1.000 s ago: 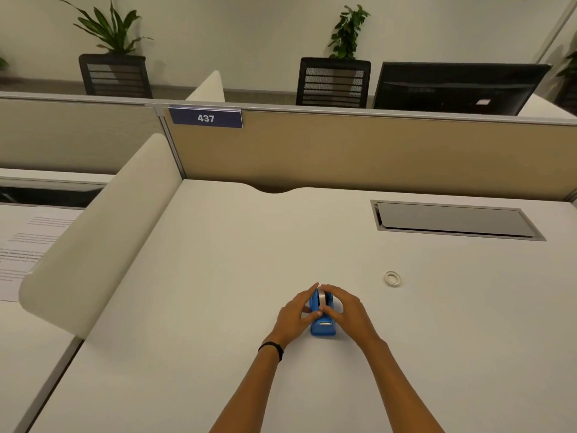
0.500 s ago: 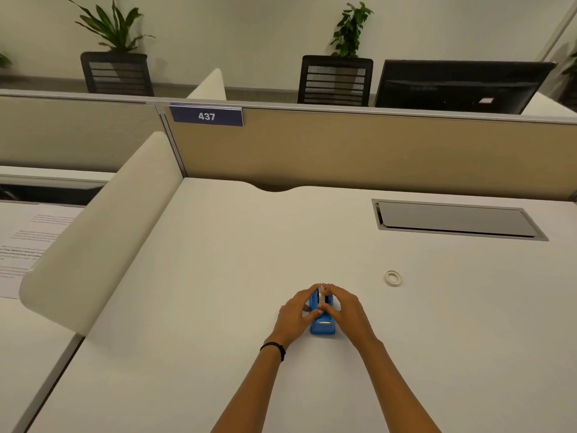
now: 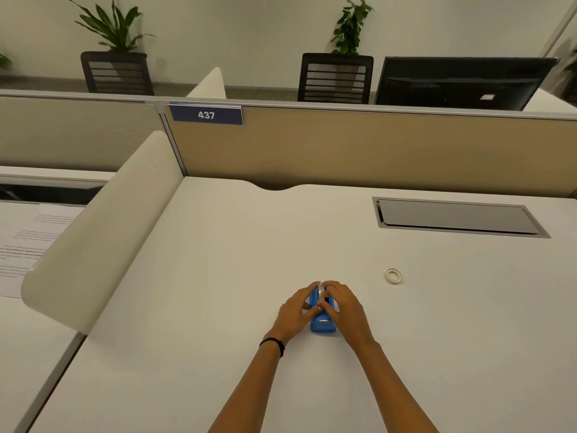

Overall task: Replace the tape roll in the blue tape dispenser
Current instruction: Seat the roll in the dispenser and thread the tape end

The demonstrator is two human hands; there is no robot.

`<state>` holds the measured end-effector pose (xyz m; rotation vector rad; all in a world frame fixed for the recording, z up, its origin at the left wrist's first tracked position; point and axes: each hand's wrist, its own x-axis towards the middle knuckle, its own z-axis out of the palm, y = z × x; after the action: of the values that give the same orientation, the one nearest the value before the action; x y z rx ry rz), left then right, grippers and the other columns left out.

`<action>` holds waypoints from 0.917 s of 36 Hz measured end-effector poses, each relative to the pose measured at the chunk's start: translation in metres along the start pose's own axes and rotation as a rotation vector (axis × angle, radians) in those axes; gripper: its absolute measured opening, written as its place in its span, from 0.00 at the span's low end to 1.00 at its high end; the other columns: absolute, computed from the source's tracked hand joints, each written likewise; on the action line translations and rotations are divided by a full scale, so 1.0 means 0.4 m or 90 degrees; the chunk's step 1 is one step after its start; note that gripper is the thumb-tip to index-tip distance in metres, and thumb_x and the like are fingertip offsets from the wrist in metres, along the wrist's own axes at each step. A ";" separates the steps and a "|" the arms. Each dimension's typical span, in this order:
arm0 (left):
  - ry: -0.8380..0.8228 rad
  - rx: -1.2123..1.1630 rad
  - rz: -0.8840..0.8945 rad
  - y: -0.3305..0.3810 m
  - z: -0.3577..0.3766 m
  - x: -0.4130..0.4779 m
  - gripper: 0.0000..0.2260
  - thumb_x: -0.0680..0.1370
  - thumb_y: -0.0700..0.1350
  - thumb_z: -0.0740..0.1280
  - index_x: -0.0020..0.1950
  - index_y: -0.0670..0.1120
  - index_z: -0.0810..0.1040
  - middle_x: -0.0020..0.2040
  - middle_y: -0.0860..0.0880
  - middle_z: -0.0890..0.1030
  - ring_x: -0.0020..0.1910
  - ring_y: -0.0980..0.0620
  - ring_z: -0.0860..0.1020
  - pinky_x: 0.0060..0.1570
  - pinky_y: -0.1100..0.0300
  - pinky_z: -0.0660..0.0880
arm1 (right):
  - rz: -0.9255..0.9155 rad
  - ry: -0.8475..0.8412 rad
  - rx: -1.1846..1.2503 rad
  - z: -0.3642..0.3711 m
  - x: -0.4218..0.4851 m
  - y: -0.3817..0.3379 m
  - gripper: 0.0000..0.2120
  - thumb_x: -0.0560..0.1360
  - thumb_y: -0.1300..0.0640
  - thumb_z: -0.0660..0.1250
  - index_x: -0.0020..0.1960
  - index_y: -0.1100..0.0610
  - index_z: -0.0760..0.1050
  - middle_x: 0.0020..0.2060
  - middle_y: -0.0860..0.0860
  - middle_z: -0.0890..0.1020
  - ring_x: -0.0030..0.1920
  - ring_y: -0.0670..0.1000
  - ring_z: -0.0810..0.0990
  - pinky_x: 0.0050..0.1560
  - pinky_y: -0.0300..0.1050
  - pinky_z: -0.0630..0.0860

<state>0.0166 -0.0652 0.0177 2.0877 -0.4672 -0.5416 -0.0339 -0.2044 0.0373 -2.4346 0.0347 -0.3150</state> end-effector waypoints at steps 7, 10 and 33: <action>0.001 -0.005 -0.001 0.000 0.000 -0.002 0.25 0.77 0.53 0.63 0.72 0.56 0.60 0.68 0.52 0.71 0.50 0.56 0.76 0.57 0.61 0.72 | 0.028 -0.043 0.049 -0.015 0.024 0.010 0.09 0.73 0.55 0.68 0.51 0.56 0.74 0.48 0.53 0.81 0.48 0.52 0.78 0.49 0.37 0.72; -0.001 -0.004 0.000 0.000 -0.001 -0.002 0.25 0.77 0.54 0.63 0.72 0.56 0.60 0.68 0.52 0.71 0.50 0.57 0.76 0.56 0.61 0.72 | 0.032 -0.050 0.055 -0.018 0.031 0.012 0.08 0.73 0.54 0.68 0.50 0.56 0.74 0.46 0.53 0.81 0.46 0.51 0.77 0.47 0.39 0.72; 0.006 -0.033 -0.005 0.002 -0.002 -0.002 0.24 0.76 0.55 0.63 0.71 0.57 0.61 0.67 0.52 0.72 0.49 0.56 0.77 0.53 0.65 0.72 | 0.065 -0.062 0.059 -0.042 0.038 -0.017 0.04 0.75 0.59 0.65 0.48 0.59 0.75 0.45 0.55 0.82 0.47 0.52 0.77 0.48 0.37 0.70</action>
<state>0.0162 -0.0648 0.0189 2.0424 -0.4352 -0.5437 -0.0233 -0.2113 0.0573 -2.3437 0.0996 -0.1497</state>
